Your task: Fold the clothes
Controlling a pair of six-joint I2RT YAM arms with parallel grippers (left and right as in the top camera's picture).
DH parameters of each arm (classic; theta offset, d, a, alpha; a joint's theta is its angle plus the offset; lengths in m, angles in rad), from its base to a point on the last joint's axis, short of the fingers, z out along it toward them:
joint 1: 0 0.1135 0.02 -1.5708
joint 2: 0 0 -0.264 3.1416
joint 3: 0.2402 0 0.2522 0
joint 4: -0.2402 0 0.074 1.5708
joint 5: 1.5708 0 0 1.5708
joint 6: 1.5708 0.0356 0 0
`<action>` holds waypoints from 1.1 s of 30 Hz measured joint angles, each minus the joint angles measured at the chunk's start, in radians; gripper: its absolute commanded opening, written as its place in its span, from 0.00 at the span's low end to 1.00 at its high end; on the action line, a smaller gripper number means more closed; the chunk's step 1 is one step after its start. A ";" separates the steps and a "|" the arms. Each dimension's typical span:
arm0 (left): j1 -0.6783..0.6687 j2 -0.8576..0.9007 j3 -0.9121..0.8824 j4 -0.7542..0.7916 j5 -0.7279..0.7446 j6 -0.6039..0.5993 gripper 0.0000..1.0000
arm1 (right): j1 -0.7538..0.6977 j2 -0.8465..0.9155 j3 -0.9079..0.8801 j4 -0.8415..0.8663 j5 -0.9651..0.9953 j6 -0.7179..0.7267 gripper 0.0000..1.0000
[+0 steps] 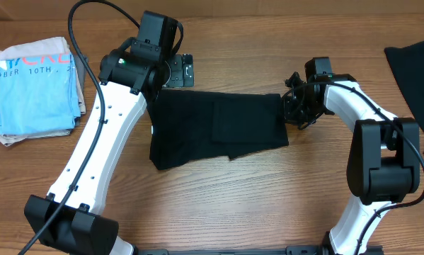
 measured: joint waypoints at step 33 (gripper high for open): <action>0.000 0.000 0.000 0.000 0.000 0.000 1.00 | -0.340 0.000 0.567 -0.544 -0.079 -0.006 0.04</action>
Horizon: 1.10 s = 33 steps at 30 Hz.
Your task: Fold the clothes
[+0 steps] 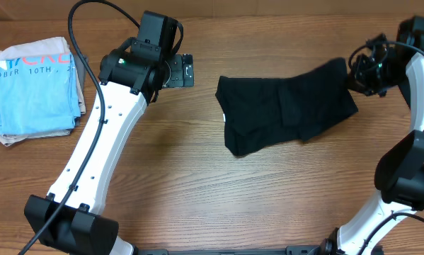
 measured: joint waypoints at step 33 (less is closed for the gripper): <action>0.000 0.000 0.000 0.000 0.000 0.000 1.00 | 0.575 0.000 -0.148 0.249 0.086 0.085 0.07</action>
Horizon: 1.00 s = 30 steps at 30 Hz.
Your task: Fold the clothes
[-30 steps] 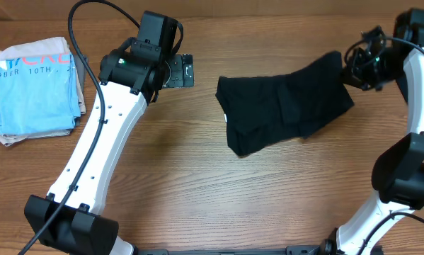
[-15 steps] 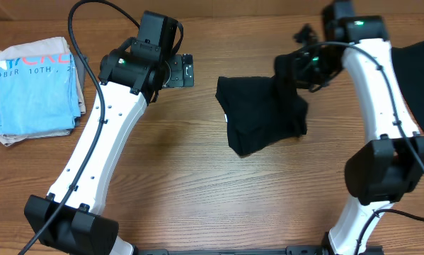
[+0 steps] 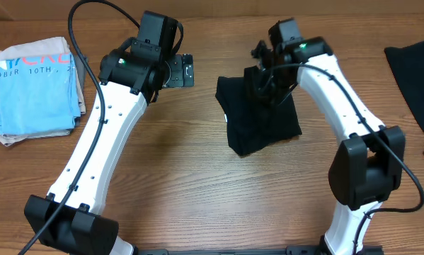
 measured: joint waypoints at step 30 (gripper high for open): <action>0.000 0.000 0.000 0.000 0.000 0.000 1.00 | 0.047 0.000 -0.108 0.160 -0.190 0.063 0.48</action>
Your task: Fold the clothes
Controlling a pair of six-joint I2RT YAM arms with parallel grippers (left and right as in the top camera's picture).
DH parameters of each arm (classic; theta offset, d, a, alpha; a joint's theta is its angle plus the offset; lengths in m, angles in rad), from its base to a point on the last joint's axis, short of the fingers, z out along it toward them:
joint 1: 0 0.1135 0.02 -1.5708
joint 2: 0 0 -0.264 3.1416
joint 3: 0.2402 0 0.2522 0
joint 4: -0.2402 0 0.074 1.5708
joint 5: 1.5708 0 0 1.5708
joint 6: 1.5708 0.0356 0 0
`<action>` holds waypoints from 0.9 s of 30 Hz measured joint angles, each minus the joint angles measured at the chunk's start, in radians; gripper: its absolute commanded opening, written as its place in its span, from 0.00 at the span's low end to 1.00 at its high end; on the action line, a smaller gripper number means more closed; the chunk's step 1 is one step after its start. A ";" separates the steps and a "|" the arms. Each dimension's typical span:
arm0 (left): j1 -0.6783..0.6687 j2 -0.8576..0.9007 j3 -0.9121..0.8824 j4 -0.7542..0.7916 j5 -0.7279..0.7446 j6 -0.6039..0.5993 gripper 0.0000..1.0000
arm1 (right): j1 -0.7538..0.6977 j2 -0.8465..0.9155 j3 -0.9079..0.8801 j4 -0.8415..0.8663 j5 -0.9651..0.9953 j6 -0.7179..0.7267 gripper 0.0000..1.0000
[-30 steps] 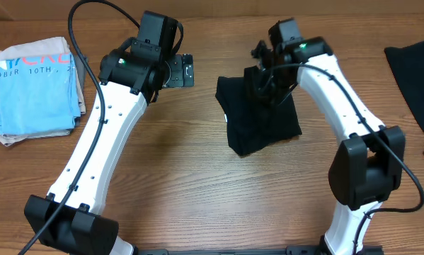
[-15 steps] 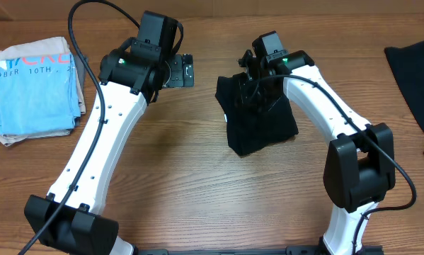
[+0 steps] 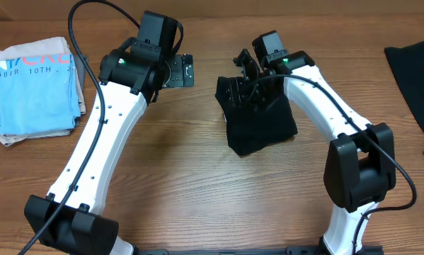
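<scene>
A black garment lies folded over on itself in the middle of the wooden table. My right gripper is low over its upper left part and looks shut on the garment's carried edge, though black on black hides the fingertips. My left gripper rests on the table to the left of the garment, apart from it, its fingers spread and holding nothing.
A pile of folded shirts, light blue on top, sits at the far left. More black cloth lies at the right edge. The left arm slants across the left half of the table.
My right gripper has moved a little to the left with the garment's edge, from above the middle of the garment to its upper left. The folded garment looks slightly narrower. The left arm has not moved.
The garment first lay spread between both grippers, the right gripper at its right end. Then it sat farther right, clear of the left gripper, with the right gripper holding that end near the table's right side. Later that end was over the garment's middle, and now the garment lies doubled.
</scene>
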 measured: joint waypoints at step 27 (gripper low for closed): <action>0.000 0.000 0.000 0.000 0.000 0.000 1.00 | -0.082 0.000 -0.277 0.129 -0.198 -0.010 0.04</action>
